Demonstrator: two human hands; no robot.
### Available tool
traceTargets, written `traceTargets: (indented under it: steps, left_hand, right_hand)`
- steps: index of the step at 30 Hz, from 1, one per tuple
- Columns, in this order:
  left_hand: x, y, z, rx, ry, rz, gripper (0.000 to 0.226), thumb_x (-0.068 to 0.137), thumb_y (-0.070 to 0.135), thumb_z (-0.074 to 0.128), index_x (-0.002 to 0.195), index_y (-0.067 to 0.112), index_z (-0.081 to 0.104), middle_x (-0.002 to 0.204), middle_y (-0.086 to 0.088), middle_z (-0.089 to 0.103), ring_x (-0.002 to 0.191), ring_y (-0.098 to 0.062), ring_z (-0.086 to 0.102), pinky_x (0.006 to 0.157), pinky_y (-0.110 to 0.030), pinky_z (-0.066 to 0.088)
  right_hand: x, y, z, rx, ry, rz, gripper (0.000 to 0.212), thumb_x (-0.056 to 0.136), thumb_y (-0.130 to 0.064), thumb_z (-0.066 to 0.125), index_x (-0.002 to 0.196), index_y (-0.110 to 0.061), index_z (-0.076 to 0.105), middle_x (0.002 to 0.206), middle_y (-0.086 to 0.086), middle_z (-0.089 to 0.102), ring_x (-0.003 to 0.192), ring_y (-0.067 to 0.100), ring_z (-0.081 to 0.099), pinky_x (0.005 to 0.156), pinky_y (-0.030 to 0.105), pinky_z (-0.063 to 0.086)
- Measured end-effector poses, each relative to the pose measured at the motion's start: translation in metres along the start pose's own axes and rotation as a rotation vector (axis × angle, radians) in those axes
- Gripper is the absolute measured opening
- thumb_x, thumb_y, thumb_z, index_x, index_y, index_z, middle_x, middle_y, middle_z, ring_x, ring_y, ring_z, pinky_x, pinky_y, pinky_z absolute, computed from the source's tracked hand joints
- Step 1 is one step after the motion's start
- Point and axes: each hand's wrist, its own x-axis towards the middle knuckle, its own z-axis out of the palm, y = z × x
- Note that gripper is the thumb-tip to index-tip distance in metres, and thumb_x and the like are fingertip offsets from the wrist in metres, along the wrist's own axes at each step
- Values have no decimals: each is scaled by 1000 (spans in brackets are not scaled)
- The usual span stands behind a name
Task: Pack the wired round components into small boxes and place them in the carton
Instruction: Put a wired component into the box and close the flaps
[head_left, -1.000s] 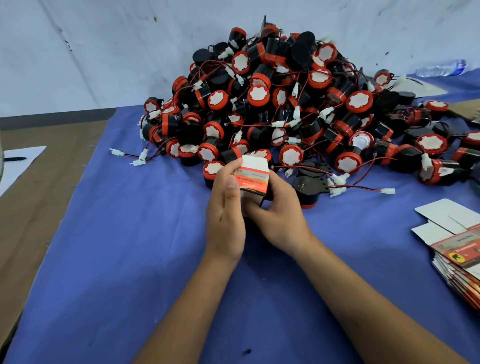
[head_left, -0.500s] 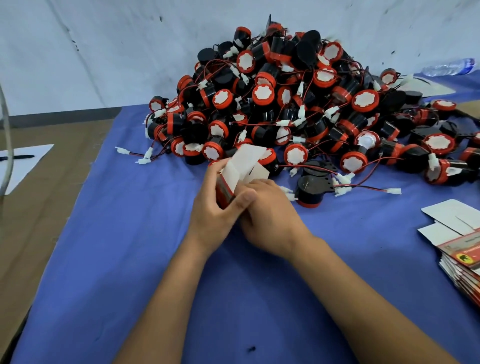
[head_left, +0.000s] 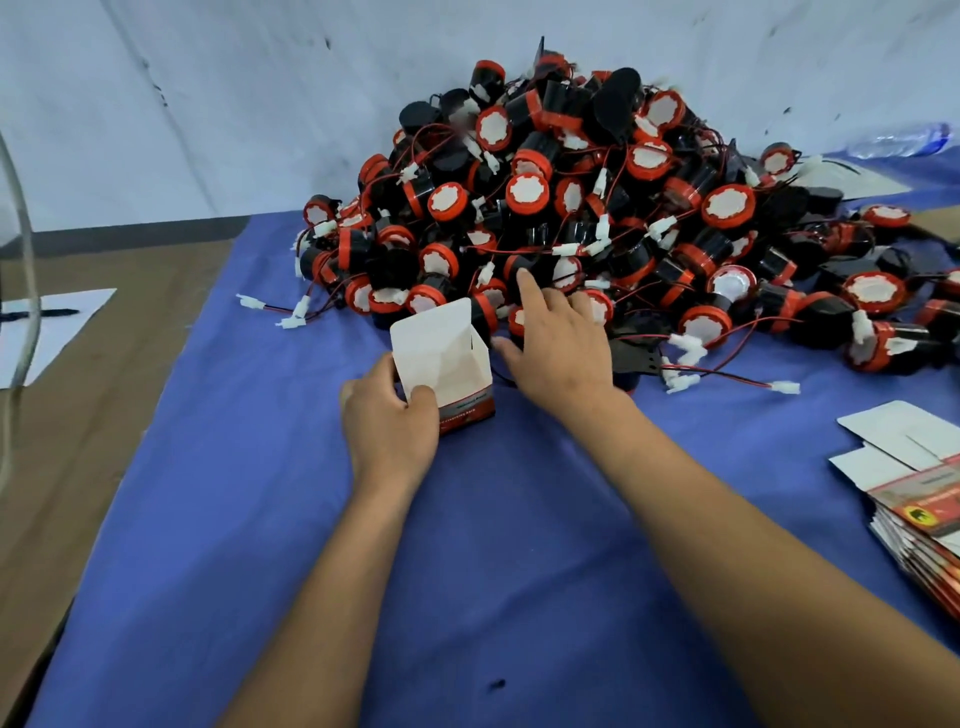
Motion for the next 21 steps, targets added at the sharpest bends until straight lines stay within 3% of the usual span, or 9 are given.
traceTargets:
  steps: [2,4,6,7,11,13,15,18,21]
  left_hand:
    - [0,1,0,-26,-11,-1,20,89,8,54,102,18,64,96,2,67,99,-21,56,64,-20,40]
    - [0,3,0,-48,-34,2,19,91,6,55,101,20,64,94,5,68,87,-14,60,57,-10,40]
    - [1,2,-1,-34,-44,10,16,95,8,55,101,19,65,94,4,68,84,-12,60,56,-8,39]
    - [2,2,-2,-29,-40,10,14,96,10,54,101,18,65,94,4,68,85,-13,60,56,-9,39]
    - [3,2,-3,-26,-24,2,13,98,10,52,93,14,64,87,8,67,81,-10,61,55,-12,40]
    - [2,3,-4,-24,-31,18,17,98,9,52,87,16,62,82,9,64,77,0,60,54,-13,40]
    - [1,4,-4,-13,-34,40,26,98,11,53,75,24,55,74,9,60,71,5,56,54,-13,39]
    - [0,3,-1,3,-72,61,31,99,14,54,72,26,51,71,9,60,70,-1,56,53,-15,36]
    - [-8,13,3,14,-53,94,11,97,11,58,96,17,68,88,-5,68,87,-15,60,70,-11,47]
  right_hand:
    - [11,1,0,16,-46,47,80,94,-52,67,154,-14,32,141,10,53,132,36,44,98,49,46]
    - [18,4,-4,-11,-74,67,57,90,-48,73,128,-9,55,128,13,58,122,36,52,90,44,46]
    - [18,9,-7,31,-49,53,41,88,-45,77,99,-9,61,109,14,62,107,34,58,76,38,42]
    - [15,13,-10,126,-4,40,39,88,-44,78,96,-9,62,103,12,64,101,32,59,73,37,41]
    - [-14,16,-35,763,242,32,33,94,-45,71,115,-25,57,95,-8,66,84,14,62,72,37,53]
    - [-28,9,-52,940,309,-25,26,101,-42,62,117,-23,54,99,-10,67,81,17,67,75,46,57]
    - [-39,-1,-67,973,331,-159,27,105,-33,58,123,-15,51,106,-13,68,86,15,68,78,47,58]
    - [-53,-27,-80,976,226,-359,46,98,-31,67,129,-4,46,114,1,69,105,15,68,90,36,56]
    - [-65,-55,-72,827,73,-482,58,87,-46,76,126,-13,50,111,-9,61,100,8,61,85,22,49]
